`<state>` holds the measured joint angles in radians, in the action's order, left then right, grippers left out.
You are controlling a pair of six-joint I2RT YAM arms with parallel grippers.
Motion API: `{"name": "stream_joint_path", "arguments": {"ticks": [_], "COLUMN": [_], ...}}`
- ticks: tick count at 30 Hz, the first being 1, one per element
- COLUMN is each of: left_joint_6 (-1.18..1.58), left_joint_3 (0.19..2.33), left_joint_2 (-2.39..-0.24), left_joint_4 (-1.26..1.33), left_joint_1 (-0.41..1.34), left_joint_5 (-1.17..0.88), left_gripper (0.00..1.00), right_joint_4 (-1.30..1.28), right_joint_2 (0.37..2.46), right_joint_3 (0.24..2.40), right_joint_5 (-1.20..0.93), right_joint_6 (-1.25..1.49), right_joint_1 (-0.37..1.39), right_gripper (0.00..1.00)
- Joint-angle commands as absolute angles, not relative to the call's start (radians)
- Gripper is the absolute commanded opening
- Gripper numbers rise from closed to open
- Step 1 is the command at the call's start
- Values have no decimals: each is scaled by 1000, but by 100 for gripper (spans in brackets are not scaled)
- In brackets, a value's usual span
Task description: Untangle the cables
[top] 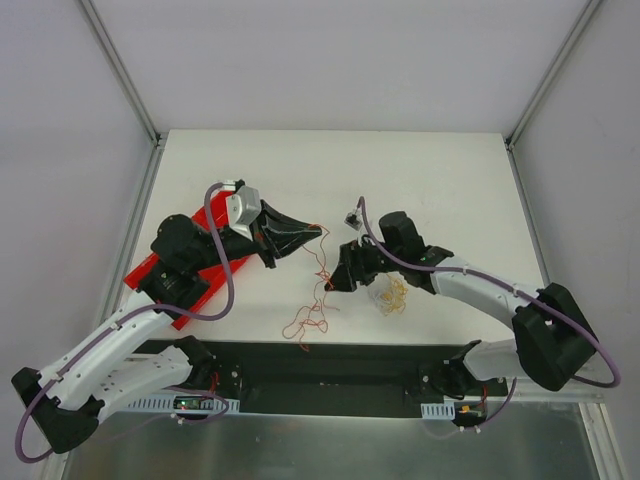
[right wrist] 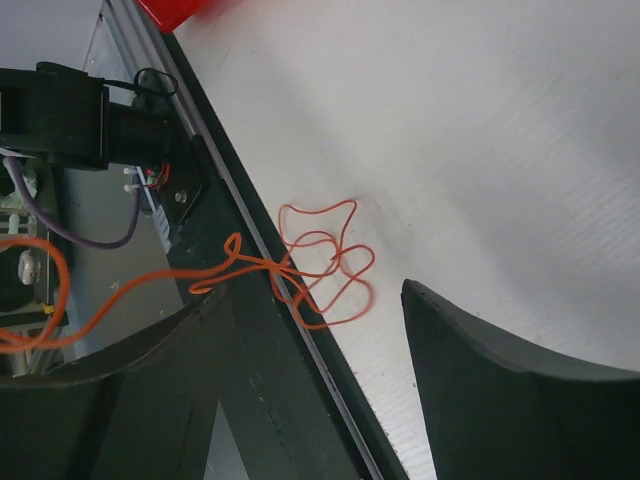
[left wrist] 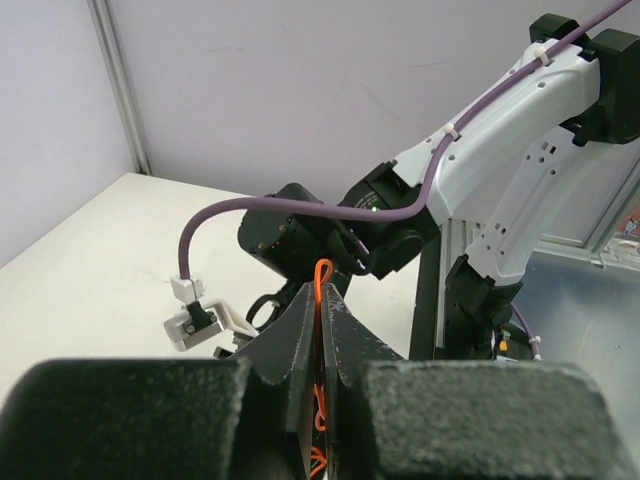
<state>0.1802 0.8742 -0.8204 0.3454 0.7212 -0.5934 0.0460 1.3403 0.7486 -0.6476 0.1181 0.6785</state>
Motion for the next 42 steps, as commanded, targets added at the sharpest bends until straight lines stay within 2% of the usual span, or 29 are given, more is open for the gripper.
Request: {"name": "stream_joint_path", "arguments": {"ticks": [1, 7, 16, 19, 23, 26, 28, 30, 35, 39, 42], "left_joint_6": [155, 155, 172, 176, 176, 170, 152, 134, 126, 141, 152], "left_joint_3": [899, 900, 896, 894, 891, 879, 867, 851, 822, 822, 821], "left_joint_2": [-793, -781, -759, -762, -752, -726, -698, -667, -597, -583, -587], "left_joint_4": [374, 380, 399, 403, 408, 426, 433, 439, 474, 483, 488], "left_joint_1": [730, 729, 715, 715, 710, 709, 707, 703, 672, 632, 618], "left_joint_5": [-607, -604, -617, -621, -617, -603, -560, -506, -436, -433, -425], "left_gripper": [0, 0, 0, 0, 0, 0, 0, 0, 0, 0, 0], "right_joint_4": [291, 330, 707, 832, 893, 890, 801, 570, 284, 138, 46], "right_joint_2": [1353, 1321, 1379, 1429, 1477, 1486, 1462, 1425, 1313, 1209, 1161], "right_joint_3": [721, 695, 592, 578, 540, 522, 525, 552, 531, 512, 517], "right_joint_5": [-721, -655, -375, -254, 31, 153, 205, 242, 276, 293, 295], "right_joint_6": [184, 218, 460, 546, 685, 745, 756, 793, 839, 799, 714], "right_joint_1": [692, 698, 885, 933, 953, 937, 887, 820, 626, 508, 430], "right_gripper": [71, 71, 70, 66, 52, 21, 10, 10, 21, 24, 33]}}
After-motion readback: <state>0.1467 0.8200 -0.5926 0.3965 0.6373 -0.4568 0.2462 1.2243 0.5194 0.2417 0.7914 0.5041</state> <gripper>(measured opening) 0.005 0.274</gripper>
